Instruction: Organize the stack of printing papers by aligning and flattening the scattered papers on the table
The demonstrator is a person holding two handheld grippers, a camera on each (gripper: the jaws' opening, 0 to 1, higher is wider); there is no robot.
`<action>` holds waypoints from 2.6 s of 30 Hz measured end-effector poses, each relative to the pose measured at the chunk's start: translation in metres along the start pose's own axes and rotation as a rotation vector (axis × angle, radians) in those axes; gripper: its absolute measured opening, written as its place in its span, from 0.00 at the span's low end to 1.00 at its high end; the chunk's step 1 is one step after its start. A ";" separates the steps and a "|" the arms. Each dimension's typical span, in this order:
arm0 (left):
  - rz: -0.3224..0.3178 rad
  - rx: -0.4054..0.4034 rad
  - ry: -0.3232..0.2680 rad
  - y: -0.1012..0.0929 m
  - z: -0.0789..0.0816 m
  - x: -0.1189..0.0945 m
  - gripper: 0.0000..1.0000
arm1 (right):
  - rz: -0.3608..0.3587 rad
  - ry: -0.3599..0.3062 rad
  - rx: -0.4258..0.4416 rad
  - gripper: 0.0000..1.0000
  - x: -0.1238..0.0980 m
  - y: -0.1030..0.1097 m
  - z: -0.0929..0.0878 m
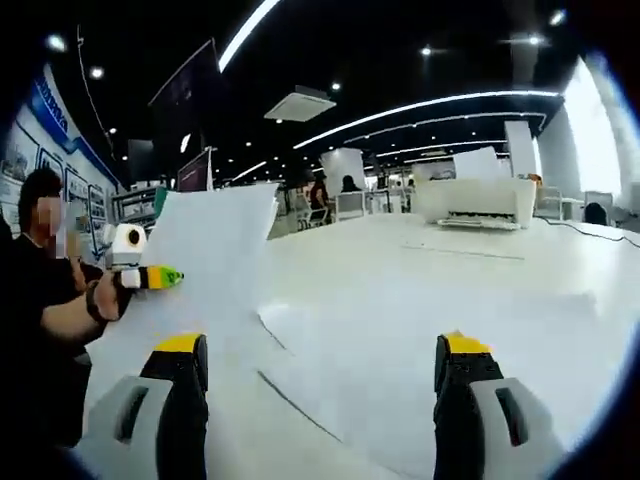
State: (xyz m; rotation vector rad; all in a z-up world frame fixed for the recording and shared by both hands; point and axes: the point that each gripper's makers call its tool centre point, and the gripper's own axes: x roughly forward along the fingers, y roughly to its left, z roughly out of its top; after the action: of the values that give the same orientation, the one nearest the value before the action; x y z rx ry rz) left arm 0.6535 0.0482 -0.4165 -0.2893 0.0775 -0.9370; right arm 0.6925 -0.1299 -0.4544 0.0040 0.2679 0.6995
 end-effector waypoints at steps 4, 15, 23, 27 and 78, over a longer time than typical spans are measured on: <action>-0.001 0.002 0.001 0.000 0.000 0.000 0.10 | -0.067 0.047 -0.033 0.90 0.005 -0.012 -0.008; -0.002 0.005 0.003 0.000 0.000 0.000 0.10 | -0.139 0.143 -0.046 0.90 0.014 -0.033 -0.029; -0.003 0.009 0.002 0.000 0.000 0.000 0.10 | -0.148 0.138 -0.035 0.88 0.018 -0.037 -0.032; -0.004 0.010 0.003 0.000 0.000 0.000 0.10 | -0.163 0.131 -0.031 0.80 0.017 -0.044 -0.030; -0.004 0.007 0.002 0.001 -0.001 0.000 0.11 | -0.165 0.109 0.109 0.08 -0.007 -0.066 -0.023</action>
State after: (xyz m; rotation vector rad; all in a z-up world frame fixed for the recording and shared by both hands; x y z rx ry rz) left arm 0.6538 0.0488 -0.4177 -0.2818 0.0759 -0.9410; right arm 0.7239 -0.1864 -0.4808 0.0474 0.4060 0.5215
